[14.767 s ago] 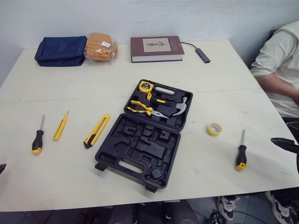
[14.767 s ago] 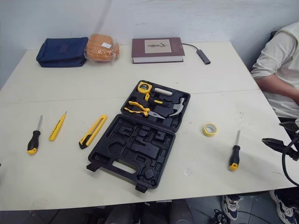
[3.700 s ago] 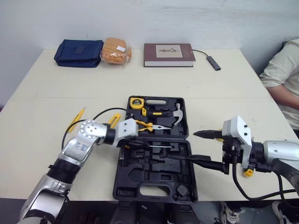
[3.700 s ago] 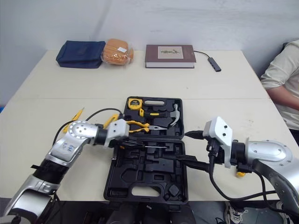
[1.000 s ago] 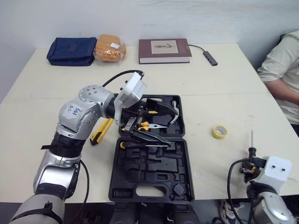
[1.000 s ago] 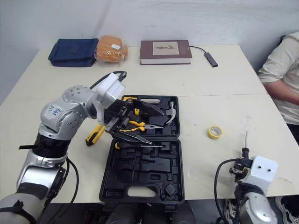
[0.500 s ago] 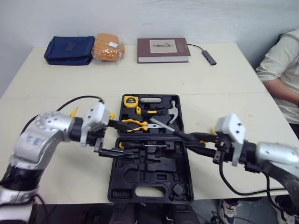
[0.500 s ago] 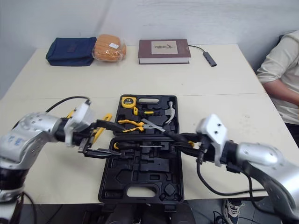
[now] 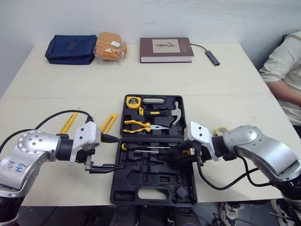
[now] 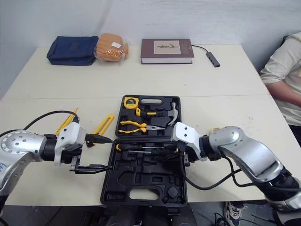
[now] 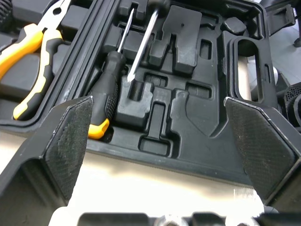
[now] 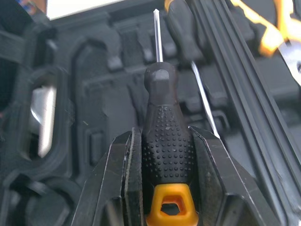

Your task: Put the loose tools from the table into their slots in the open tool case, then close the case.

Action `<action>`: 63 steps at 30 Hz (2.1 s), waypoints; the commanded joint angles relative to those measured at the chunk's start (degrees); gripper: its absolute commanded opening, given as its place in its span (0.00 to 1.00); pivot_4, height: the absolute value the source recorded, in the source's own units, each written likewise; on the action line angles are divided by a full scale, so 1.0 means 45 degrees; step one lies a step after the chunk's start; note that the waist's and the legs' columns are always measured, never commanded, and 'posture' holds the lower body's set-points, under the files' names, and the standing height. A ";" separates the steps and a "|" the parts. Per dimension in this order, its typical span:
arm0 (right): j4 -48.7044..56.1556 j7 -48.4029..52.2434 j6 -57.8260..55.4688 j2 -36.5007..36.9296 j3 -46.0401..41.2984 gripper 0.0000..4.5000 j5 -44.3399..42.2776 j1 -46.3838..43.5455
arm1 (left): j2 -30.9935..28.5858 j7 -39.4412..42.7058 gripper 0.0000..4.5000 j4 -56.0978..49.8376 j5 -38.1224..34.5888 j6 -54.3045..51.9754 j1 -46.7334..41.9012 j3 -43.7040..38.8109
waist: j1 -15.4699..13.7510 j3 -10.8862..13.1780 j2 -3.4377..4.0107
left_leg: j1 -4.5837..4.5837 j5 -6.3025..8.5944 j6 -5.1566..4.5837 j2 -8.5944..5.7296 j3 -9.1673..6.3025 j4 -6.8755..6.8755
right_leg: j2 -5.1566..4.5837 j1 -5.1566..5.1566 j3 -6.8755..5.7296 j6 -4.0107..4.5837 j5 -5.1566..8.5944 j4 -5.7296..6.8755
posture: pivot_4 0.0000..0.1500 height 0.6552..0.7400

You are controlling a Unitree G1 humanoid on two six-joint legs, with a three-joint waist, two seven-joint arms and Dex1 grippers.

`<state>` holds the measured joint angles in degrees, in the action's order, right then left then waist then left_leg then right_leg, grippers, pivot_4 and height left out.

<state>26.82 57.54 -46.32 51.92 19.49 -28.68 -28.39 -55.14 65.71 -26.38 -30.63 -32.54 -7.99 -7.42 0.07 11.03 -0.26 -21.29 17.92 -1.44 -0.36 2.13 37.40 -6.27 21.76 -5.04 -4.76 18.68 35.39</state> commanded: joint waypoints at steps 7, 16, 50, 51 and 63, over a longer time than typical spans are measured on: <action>-0.0305 0.0679 0.0908 -0.0338 0.0224 0.23 0.0955 0.0076 | 0.0110 -0.0214 1.00 -0.0151 -0.0186 0.0138 -0.0165 -0.0013 | 0.0001 0.0002 0.0003 | 0.0001 -0.0002 0.0003 0.0000 0.0004 0.0005 | 0.0002 -0.0001 -0.0003 -0.0001 -0.0001 0.0012 | 1.00 1.00; -0.0231 0.1054 0.1507 -0.0349 0.0195 0.23 0.1418 0.0322 | 0.0246 -0.0281 1.00 -0.0044 -0.0179 0.0124 -0.0590 0.0304 | -0.0005 0.0002 0.0002 | 0.0001 -0.0002 0.0005 -0.0001 0.0006 0.0008 | 0.0005 -0.0001 -0.0005 -0.0001 -0.0001 0.0015 | 1.00 1.00; -0.2750 0.1073 0.4978 -0.4330 -0.1144 0.00 0.1049 0.1751 | 0.0643 -0.0579 1.00 -0.0268 -0.0300 -0.0175 -0.1249 0.0766 | 0.0012 0.0002 0.0002 | 0.0010 -0.0003 0.0016 0.0001 0.0007 0.0026 | 0.0022 -0.0020 -0.0006 -0.0011 -0.0006 0.0054 | 1.00 1.00; -0.2843 0.1060 0.5005 -0.4353 -0.1086 0.00 0.1146 0.1735 | 0.0634 -0.0575 1.00 -0.0283 -0.0308 -0.0184 -0.1250 0.0763 | 0.0027 0.0002 0.0002 | 0.0012 -0.0003 0.0017 0.0002 0.0007 0.0025 | 0.0023 -0.0019 -0.0006 -0.0011 -0.0006 0.0054 | 1.00 1.00; -0.2990 0.0975 0.3185 -0.2493 0.1562 0.00 0.4366 0.1606 | 0.0770 -0.0668 1.00 -0.0032 -0.0151 -0.0135 -0.1414 0.0944 | -0.0003 -0.0004 -0.0002 | 0.0039 0.0002 0.0026 0.0004 0.0007 0.0038 | 0.0025 -0.0037 -0.0003 -0.0008 -0.0004 0.0038 | 1.00 1.00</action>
<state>15.98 61.89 -26.54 38.06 22.46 -13.95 -24.02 -51.76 62.76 -26.20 -31.02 -33.69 -14.14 -3.08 0.06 11.01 -0.27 -21.10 17.94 -1.31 -0.34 2.15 37.57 -6.16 21.57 -5.05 -4.80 18.66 35.54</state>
